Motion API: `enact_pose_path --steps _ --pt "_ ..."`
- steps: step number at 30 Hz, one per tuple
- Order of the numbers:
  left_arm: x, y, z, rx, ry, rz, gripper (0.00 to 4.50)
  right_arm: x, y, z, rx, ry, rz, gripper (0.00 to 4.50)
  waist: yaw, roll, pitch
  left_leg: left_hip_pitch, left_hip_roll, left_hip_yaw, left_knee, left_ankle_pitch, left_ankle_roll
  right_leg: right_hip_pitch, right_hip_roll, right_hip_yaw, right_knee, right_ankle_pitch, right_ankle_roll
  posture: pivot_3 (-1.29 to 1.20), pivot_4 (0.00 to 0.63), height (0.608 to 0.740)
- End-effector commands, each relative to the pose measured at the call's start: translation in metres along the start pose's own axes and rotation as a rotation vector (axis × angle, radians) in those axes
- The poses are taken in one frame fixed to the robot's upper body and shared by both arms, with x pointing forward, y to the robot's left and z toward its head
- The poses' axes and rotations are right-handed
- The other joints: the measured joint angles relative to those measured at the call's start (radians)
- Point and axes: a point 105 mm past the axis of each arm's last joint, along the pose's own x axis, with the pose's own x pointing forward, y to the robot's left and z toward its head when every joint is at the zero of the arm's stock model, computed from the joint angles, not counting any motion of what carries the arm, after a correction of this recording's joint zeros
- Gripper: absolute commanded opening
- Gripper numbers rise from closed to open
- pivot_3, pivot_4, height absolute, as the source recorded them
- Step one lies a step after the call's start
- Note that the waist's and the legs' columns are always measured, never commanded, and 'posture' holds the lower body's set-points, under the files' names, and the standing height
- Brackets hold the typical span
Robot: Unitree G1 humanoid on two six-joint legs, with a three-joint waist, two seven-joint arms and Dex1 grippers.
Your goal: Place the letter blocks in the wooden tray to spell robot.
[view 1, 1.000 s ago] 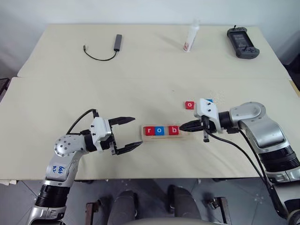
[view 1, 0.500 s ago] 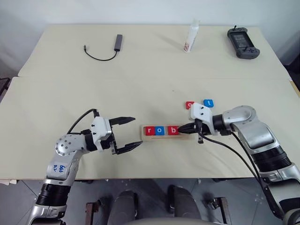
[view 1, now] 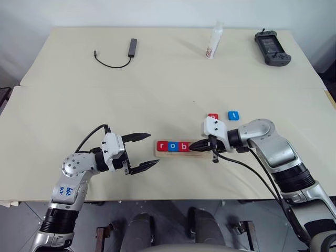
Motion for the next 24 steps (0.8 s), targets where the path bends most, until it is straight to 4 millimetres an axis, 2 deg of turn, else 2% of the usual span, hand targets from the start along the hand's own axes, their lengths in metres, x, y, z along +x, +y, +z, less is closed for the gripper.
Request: enact_pose_path --steps 1,5,8,10,13,14,19,20,24 --pt "0.000 0.000 0.009 0.044 -0.021 0.000 4.50 -0.010 -0.004 0.009 -0.035 -0.026 -0.037 0.01 0.000 0.000 0.000 0.000 0.000 0.000 0.000 0.000 0.000 0.000 0.000 0.000 0.000 0.000 0.000 0.00 0.150 0.740" --pt "-0.002 0.000 0.008 0.044 -0.015 -0.006 4.50 -0.043 -0.004 0.007 -0.015 -0.058 -0.108 0.01 0.008 0.000 0.000 -0.001 0.000 -0.001 0.000 0.000 0.000 0.000 0.000 -0.001 -0.001 0.000 0.000 0.00 0.150 0.740" --pt "-0.001 0.002 0.008 0.046 -0.016 -0.008 4.50 -0.066 -0.003 0.003 0.056 -0.118 -0.191 0.54 0.007 0.000 0.000 -0.001 0.000 -0.001 0.000 0.000 0.000 0.000 0.000 -0.001 -0.001 0.000 0.000 0.00 0.150 0.740" --pt "0.000 0.004 0.008 0.046 -0.017 -0.011 4.50 -0.084 -0.002 -0.005 0.070 -0.149 -0.294 1.15 0.008 0.000 0.000 0.000 0.000 -0.001 -0.001 0.000 0.000 0.000 0.000 -0.001 -0.001 0.000 0.000 0.00 0.150 0.740" --pt "0.001 0.007 0.007 0.044 -0.019 -0.015 4.50 -0.117 0.001 -0.018 0.113 -0.298 -0.500 2.20 0.020 0.000 0.000 -0.001 0.000 0.000 -0.001 0.000 0.000 0.000 0.000 -0.001 -0.001 0.000 0.000 0.00 0.150 0.740" --pt "0.001 0.008 0.007 0.042 -0.020 -0.015 4.50 -0.126 0.005 -0.028 0.129 -0.316 -0.569 2.51 0.023 0.000 0.000 0.000 -0.001 0.000 -0.001 0.000 0.000 0.000 0.000 0.000 -0.001 0.000 0.000 0.00 0.150 0.740" --pt "0.004 0.015 0.009 0.039 -0.032 -0.018 4.50 -0.146 0.024 -0.060 0.197 -0.324 -0.762 4.33 0.026 0.000 0.000 0.001 0.000 0.001 -0.001 0.000 0.000 0.000 0.000 0.001 -0.001 0.000 0.000 0.00 0.150 0.740" --pt "0.005 0.016 0.010 0.040 -0.035 -0.020 4.50 -0.147 0.027 -0.066 0.204 -0.313 -0.786 4.49 0.026 0.000 0.000 0.001 0.000 0.001 -0.001 0.000 0.000 0.000 0.000 0.001 -0.001 0.000 0.000 0.00 0.150 0.740" --pt "0.006 0.022 0.012 0.056 -0.029 -0.046 4.50 -0.152 0.037 -0.092 0.241 -0.277 -0.867 4.49 0.024 0.000 0.000 0.002 0.000 0.001 -0.001 0.000 0.000 0.001 0.000 0.001 0.000 0.000 0.000 0.00 0.150 0.740"
